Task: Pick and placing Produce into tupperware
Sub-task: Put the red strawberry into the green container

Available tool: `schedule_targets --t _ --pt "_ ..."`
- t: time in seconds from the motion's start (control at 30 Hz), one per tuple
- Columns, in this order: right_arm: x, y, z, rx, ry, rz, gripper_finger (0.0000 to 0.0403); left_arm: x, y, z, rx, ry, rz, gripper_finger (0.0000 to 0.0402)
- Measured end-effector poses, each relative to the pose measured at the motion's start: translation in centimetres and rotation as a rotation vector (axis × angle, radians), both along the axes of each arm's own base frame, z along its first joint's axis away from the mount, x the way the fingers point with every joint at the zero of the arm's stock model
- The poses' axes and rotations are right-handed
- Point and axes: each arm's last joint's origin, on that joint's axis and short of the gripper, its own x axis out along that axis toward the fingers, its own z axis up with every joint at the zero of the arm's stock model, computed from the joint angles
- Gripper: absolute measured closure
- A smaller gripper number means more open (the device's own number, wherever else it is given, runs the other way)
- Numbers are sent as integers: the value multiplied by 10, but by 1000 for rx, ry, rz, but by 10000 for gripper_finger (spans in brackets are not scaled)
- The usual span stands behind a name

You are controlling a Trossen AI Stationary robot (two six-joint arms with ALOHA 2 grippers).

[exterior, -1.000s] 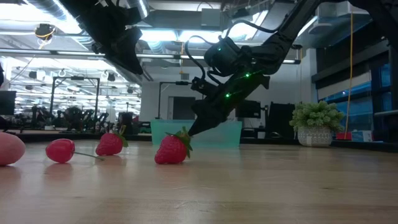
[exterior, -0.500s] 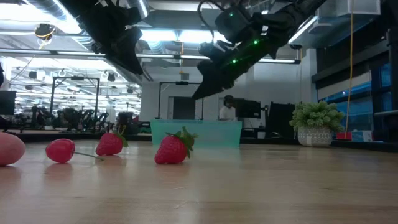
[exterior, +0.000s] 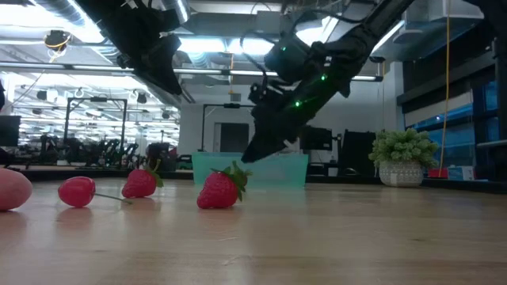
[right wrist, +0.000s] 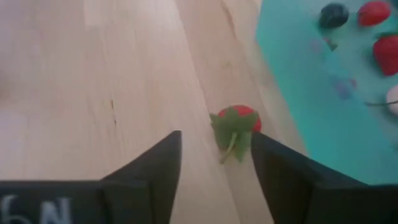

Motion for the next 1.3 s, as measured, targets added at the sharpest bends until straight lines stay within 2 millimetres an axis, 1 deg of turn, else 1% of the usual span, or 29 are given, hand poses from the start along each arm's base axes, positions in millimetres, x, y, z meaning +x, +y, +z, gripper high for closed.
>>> schedule_targets --t 0.13,0.23,0.37,0.47,0.6,0.9,1.07,1.3 --pt "1 -1 -15 -7 40 -13 174 0 0 0 0 0 0 299" --pt "3 -1 -20 -17 42 -7 160 0 0 0 0 0 0 297" --pt "3 -2 -22 -50 53 -27 154 0 0 0 0 0 0 301" --pt "4 -3 -20 -62 34 -35 157 0 0 0 0 0 0 307" --pt "4 -3 -20 -63 31 -35 177 0 0 0 0 0 0 313" --pt "7 -4 -28 -66 28 -53 251 0 0 0 0 1 0 321" --pt "9 -4 -28 -79 5 -59 285 0 0 0 0 1 -1 313" --pt "8 -4 -29 -80 14 -51 319 0 0 0 0 1 -1 302"
